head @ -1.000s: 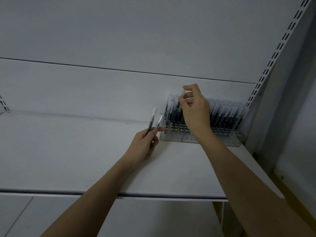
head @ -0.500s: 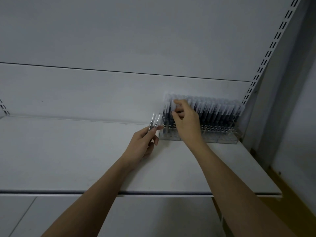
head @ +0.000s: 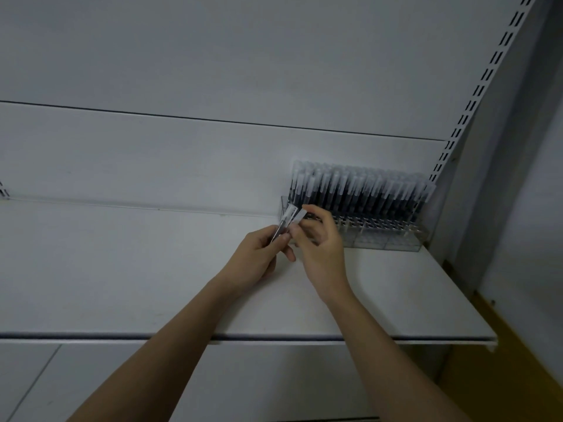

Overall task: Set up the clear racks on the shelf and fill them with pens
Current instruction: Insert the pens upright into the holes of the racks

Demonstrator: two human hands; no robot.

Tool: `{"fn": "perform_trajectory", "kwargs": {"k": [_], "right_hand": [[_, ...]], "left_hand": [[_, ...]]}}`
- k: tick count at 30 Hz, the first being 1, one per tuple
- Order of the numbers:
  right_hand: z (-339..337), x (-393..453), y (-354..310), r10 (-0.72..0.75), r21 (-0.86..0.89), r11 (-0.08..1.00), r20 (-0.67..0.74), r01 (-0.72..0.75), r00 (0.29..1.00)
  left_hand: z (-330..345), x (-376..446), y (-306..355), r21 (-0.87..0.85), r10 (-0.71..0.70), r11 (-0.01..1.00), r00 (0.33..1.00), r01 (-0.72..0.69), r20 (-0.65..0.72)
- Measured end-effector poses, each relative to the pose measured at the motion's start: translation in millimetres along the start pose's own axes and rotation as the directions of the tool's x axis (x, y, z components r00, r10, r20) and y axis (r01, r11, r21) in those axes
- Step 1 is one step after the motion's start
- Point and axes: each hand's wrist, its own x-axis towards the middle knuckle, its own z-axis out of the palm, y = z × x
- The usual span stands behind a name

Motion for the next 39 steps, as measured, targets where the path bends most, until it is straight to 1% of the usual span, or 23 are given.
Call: {"fn": "perform_trajectory", "kwargs": {"k": [2,6,7,9,12,15,18,20,21,22,24,26,28,30,31,33,35,37,38,39], "right_hand": [[-5.4,5.4,-3.2,-0.013,0.008,1.0,-0.033,0.013,0.999],[-25.1,27.6,-21.7,-0.088,0.034,0.995,-0.23,0.098,0.969],[-29.9,34.1,-27.5,-0.122,0.024,0.991,-0.26,0.132,0.958],[-36.9,46.2,-37.9,-0.205,-0.042,0.979,-0.273,0.201,0.94],[-40.7,61.0,-46.3,-0.305,-0.183,0.946,-0.226,0.268,0.925],[-38.6,71.9,-45.1,-0.341,-0.274,0.917,-0.157,0.291,0.927],[-35.6,79.6,-36.0,-0.309,-0.363,0.892,-0.054,0.27,0.949],[-33.3,78.8,-23.3,-0.267,-0.466,0.845,0.052,0.26,0.962],[-32.0,76.9,-16.2,-0.241,-0.49,0.836,0.082,0.25,0.967],[-31.2,75.0,-10.5,-0.22,-0.486,0.842,0.083,0.232,0.972],[-29.7,72.9,-6.2,-0.216,-0.453,0.866,0.04,0.21,0.976],[-27.8,70.0,-7.5,-0.261,-0.454,0.86,0.002,0.234,0.965],[-24.8,59.7,-10.4,-0.318,-0.454,0.853,-0.056,0.26,0.946],[-17.4,42.8,-13.5,-0.307,-0.348,0.904,-0.122,0.249,0.944],[-12.0,34.9,-14.9,-0.258,-0.268,0.938,-0.113,0.221,0.959],[1.1,22.6,-14.3,-0.139,-0.132,0.982,0.003,0.138,0.99],[11.1,15.0,-10.4,-0.073,-0.054,0.995,0.103,0.079,0.992],[13.4,13.8,-9.8,-0.056,-0.024,0.998,0.096,0.058,0.994],[11.7,16.0,-11.8,-0.059,-0.018,0.998,0.064,0.061,0.996],[8.5,19.6,-15.2,-0.07,-0.016,0.997,0.018,0.07,0.997]], "left_hand": [[1.0,0.7,-1.7,0.031,-0.004,1.0,1.0,0.004,-0.014],[0.3,3.4,-4.6,0.025,-0.02,0.999,0.996,0.023,-0.082],[-0.4,4.2,-5.2,0.041,-0.018,0.999,0.996,0.022,-0.093],[-1.0,5.6,-7.2,0.058,-0.004,0.998,0.995,0.01,-0.101],[-0.5,5.9,-6.0,0.072,-0.012,0.997,0.993,0.02,-0.115],[0.2,3.1,-0.6,0.035,-0.033,0.999,0.991,0.038,-0.13],[-0.4,2.2,3.0,-0.045,-0.045,0.998,0.987,0.039,-0.152],[-0.5,2.4,2.8,-0.065,-0.047,0.997,0.986,0.037,-0.161],[-0.5,2.5,2.4,-0.062,-0.049,0.997,0.985,0.039,-0.164],[-0.6,2.7,1.8,-0.054,-0.051,0.998,0.984,0.042,-0.168],[-0.7,3.5,1.2,-0.04,-0.051,0.998,0.983,0.045,-0.177],[-1.2,3.7,1.4,-0.016,-0.051,0.999,0.982,0.049,-0.181],[-0.9,3.3,2.3,-0.026,-0.074,0.997,0.981,0.07,-0.181],[0.0,3.0,3.5,-0.056,-0.1,0.994,0.98,0.091,-0.175],[0.4,2.7,4.4,-0.06,-0.102,0.994,0.98,0.093,-0.168],[0.6,1.9,4.1,-0.043,-0.087,0.996,0.985,0.081,-0.147],[0.5,1.2,3.0,-0.011,-0.065,0.998,0.99,0.064,-0.126],[0.6,2.3,1.1,0.076,-0.025,0.996,0.986,0.038,-0.164],[0.7,3.7,-1.4,0.178,0.024,0.984,0.978,0.014,-0.205],[1.3,5.6,-5.3,0.315,0.084,0.949,0.966,-0.002,-0.245]]}}
